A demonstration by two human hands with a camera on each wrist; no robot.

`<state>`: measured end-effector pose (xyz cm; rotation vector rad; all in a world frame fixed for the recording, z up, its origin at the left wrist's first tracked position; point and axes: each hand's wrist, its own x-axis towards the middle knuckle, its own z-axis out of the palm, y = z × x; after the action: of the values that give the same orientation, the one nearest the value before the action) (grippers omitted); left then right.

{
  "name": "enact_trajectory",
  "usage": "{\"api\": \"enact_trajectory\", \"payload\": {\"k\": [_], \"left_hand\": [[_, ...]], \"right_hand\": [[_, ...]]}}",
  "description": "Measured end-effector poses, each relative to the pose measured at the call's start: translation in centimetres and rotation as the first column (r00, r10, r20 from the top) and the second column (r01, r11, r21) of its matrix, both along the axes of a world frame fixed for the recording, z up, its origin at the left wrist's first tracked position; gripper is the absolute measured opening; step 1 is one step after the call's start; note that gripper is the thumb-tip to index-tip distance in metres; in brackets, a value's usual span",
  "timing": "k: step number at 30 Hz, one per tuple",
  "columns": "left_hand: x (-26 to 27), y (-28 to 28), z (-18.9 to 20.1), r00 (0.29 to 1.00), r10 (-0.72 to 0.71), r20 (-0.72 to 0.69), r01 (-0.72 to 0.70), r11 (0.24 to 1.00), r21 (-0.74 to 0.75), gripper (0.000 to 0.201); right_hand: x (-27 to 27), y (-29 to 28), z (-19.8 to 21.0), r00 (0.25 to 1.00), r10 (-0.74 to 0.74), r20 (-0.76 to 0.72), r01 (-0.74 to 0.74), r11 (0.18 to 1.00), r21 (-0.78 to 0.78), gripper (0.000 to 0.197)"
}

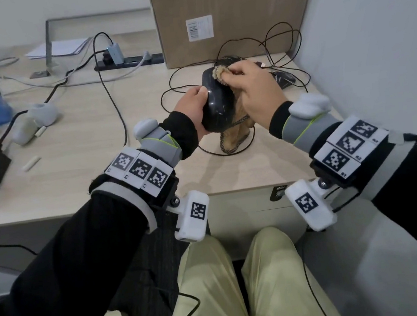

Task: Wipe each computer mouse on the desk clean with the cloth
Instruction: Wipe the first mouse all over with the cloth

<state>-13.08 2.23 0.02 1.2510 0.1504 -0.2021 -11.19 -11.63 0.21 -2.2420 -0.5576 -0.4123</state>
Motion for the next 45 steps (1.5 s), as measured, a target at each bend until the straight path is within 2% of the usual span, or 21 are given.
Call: {"api": "enact_trajectory", "payload": {"k": [3, 6, 8, 10, 12, 15, 18, 20, 23, 25, 27, 32, 36, 39, 43, 45], "left_hand": [[0.1, 0.1, -0.2, 1.0, 0.028, 0.006, -0.028, 0.999, -0.024, 0.018], [0.0, 0.2, -0.5, 1.0, 0.021, 0.001, -0.021, 1.0, -0.009, 0.016], [0.0, 0.2, -0.6, 1.0, 0.015, 0.006, -0.015, 1.0, -0.012, 0.017], [-0.1, 0.0, -0.2, 1.0, 0.005, 0.021, -0.005, 1.0, -0.008, 0.017], [-0.3, -0.2, 0.1, 1.0, -0.005, 0.024, 0.005, 1.0, 0.003, 0.018], [-0.4, -0.4, 0.5, 1.0, 0.001, 0.027, -0.001, 1.0, -0.006, 0.022], [-0.3, 0.0, 0.3, 0.999, 0.038, 0.034, -0.037, 0.998, -0.043, 0.021], [-0.4, 0.1, 0.0, 0.999, 0.032, 0.03, -0.031, 0.999, -0.014, 0.021], [-0.7, -0.1, -0.3, 0.999, 0.012, 0.029, -0.012, 1.0, 0.028, 0.027], [-0.8, -0.2, -0.1, 1.0, 0.001, 0.032, -0.002, 0.999, 0.036, 0.024], [-0.8, -0.3, 0.3, 0.999, -0.02, 0.026, 0.019, 0.999, 0.042, 0.028], [-0.7, -0.5, 0.9, 1.0, 0.002, 0.014, -0.002, 0.999, 0.035, 0.034], [-0.6, -0.2, 0.7, 0.999, 0.036, 0.036, -0.036, 0.999, 0.013, 0.034], [-0.7, 0.0, 0.8, 0.999, 0.031, 0.037, -0.031, 0.999, 0.015, 0.034], [-1.0, -0.5, 1.4, 0.998, -0.019, 0.053, 0.015, 0.998, 0.064, 0.034], [-1.1, -0.8, 1.7, 0.998, -0.026, 0.056, 0.021, 0.997, 0.078, 0.034]], "right_hand": [[-1.1, 0.1, -0.7, 1.0, 0.017, 0.012, -0.015, 0.987, -0.157, 0.036], [-1.9, 0.0, -0.6, 0.989, 0.067, 0.129, -0.057, 0.996, -0.075, 0.05], [-1.5, -0.3, -0.4, 0.981, 0.048, 0.19, -0.04, 0.998, -0.042, 0.051], [-0.8, -0.4, 0.1, 0.983, -0.021, 0.181, 0.014, 0.999, 0.039, 0.042], [0.0, -0.2, 0.7, 0.992, -0.066, 0.104, 0.058, 0.995, 0.086, 0.038], [0.5, -0.1, 0.8, 0.998, -0.061, -0.015, 0.061, 0.998, -0.036, 0.034], [-0.8, 0.3, 0.0, 0.999, 0.04, -0.005, -0.04, 0.999, 0.01, 0.043], [-1.4, 0.2, -0.6, 0.997, 0.061, 0.041, -0.061, 0.998, 0.016, 0.046], [-1.8, -0.9, -0.3, 0.986, 0.018, 0.164, -0.027, 0.998, 0.051, 0.039], [-1.5, -1.4, 0.3, 0.98, -0.059, 0.189, 0.039, 0.994, 0.105, 0.034], [-0.9, -1.2, 0.7, 0.981, -0.089, 0.174, 0.074, 0.993, 0.092, 0.031], [-0.7, -0.1, 0.7, 0.997, 0.0, 0.083, -0.007, 0.996, 0.09, 0.036], [-1.8, -0.2, 0.0, 0.99, 0.035, 0.136, -0.045, 0.996, 0.078, 0.024], [-2.2, -1.1, 0.1, 0.982, -0.035, 0.185, 0.008, 0.989, 0.146, 0.03], [-1.0, -1.2, 1.0, 0.987, -0.089, 0.133, 0.063, 0.98, 0.188, 0.029], [-0.2, -0.6, 1.5, 0.997, -0.067, 0.024, 0.059, 0.967, 0.249, 0.03]]}}
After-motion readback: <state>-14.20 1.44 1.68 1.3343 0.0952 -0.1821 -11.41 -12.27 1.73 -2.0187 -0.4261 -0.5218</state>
